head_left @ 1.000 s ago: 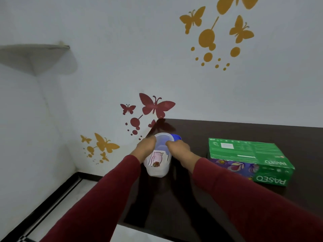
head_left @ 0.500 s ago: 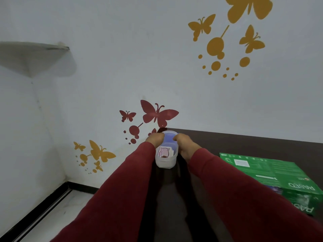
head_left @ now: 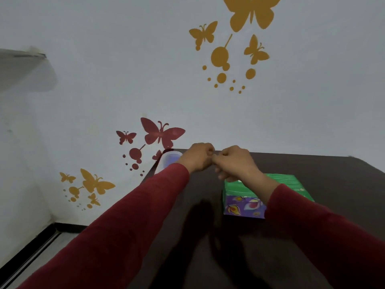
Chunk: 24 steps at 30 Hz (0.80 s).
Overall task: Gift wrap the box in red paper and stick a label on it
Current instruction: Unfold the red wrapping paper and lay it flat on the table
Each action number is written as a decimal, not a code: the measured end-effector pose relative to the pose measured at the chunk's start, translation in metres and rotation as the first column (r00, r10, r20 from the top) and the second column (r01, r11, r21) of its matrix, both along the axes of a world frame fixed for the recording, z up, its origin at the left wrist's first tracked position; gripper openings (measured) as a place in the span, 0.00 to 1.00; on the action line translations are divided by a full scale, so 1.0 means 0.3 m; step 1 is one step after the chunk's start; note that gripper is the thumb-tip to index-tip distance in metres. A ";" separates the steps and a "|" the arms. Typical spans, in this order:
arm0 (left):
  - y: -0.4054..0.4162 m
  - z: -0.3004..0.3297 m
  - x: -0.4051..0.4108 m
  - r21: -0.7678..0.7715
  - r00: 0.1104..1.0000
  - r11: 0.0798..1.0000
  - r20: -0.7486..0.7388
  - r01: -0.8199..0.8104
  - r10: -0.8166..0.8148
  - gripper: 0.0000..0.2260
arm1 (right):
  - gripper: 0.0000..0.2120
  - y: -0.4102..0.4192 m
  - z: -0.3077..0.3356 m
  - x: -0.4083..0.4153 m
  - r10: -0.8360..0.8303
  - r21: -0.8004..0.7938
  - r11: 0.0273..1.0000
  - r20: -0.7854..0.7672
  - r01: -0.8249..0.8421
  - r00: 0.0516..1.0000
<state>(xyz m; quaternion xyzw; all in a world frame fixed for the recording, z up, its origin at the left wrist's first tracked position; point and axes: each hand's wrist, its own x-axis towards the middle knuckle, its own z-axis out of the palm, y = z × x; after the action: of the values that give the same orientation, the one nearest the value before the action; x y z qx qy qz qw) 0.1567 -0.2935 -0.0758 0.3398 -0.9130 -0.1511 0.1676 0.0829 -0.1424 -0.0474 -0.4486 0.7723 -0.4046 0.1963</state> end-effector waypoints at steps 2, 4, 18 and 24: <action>0.074 -0.007 -0.077 0.063 0.991 0.994 0.097 0.087 -0.093 0.18 | 0.14 0.083 0.008 -0.058 -0.008 0.139 0.990 -0.028 0.012 1.000; 0.142 -0.016 -0.141 0.130 0.974 0.985 0.182 0.115 -0.137 0.19 | 0.15 0.161 0.002 -0.113 -0.026 0.272 0.961 -0.085 0.048 0.996; 0.378 -0.108 -0.018 0.207 0.976 0.977 0.202 0.044 -0.086 0.19 | 0.16 0.373 -0.203 -0.164 -0.186 0.188 0.973 0.300 0.134 0.935; 0.418 -0.073 0.223 0.196 0.992 0.975 0.090 -0.101 0.084 0.23 | 0.24 0.362 -0.211 -0.005 -0.080 -0.003 0.996 0.474 0.092 0.877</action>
<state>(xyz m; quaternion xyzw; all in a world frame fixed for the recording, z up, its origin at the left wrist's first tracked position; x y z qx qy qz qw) 0.2236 -0.1682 -0.0977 0.4029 -0.8824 -0.2204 0.1021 0.0814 -0.0337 -0.1108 -0.3039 0.7149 -0.5199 0.3553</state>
